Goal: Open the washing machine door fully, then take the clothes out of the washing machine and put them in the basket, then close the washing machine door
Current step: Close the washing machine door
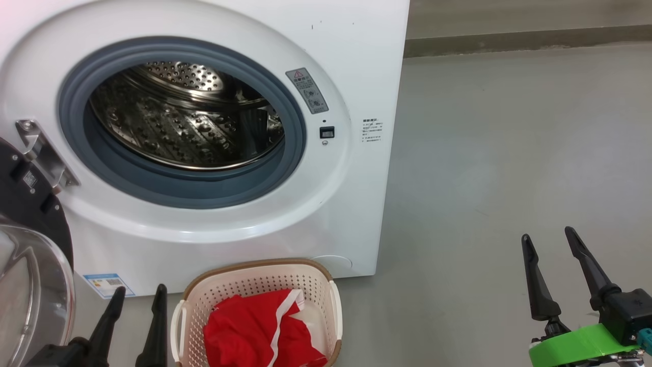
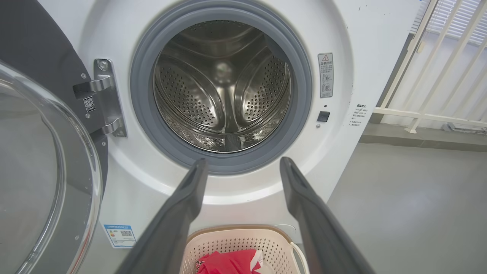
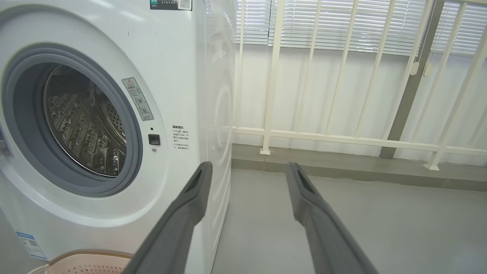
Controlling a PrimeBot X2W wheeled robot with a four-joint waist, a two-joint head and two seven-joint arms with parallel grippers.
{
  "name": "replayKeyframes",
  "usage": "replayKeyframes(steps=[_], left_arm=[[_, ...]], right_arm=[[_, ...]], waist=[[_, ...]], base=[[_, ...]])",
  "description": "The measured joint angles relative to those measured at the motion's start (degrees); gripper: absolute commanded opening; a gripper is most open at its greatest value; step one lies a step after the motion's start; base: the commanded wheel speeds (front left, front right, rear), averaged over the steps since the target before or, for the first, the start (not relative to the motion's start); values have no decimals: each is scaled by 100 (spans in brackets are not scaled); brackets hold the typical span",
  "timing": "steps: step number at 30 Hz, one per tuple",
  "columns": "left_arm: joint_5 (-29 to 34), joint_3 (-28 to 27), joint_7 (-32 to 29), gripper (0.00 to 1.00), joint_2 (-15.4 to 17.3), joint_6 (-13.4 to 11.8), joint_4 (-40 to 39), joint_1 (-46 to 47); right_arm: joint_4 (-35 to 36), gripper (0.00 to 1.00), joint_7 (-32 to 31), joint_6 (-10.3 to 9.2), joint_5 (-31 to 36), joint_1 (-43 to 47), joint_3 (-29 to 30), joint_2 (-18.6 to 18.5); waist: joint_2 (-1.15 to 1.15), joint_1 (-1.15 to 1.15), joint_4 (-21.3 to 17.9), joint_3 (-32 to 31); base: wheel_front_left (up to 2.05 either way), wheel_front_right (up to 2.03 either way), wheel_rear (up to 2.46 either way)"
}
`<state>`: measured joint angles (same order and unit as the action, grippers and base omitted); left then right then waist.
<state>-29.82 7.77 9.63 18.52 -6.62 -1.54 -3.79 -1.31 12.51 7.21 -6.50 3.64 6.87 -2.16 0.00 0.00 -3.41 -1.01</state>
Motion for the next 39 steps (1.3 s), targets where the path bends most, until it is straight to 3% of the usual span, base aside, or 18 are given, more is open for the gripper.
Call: replayKeyframes(steps=[22, 39], left_arm=[[-65, 20, -57, 100, 103, 16, -176, 3], [-44, 126, -103, 100, 133, -108, -229, 3]], right_arm=[[-34, 100, 0, 0, -55, -1, 0, 2], [-36, 100, -1, 0, -55, -2, -1, 2]], waist=[[0, 0, 43, 135], [0, 0, 171, 162]], base=[[-139, 139, 0], [-17, 17, 0]])
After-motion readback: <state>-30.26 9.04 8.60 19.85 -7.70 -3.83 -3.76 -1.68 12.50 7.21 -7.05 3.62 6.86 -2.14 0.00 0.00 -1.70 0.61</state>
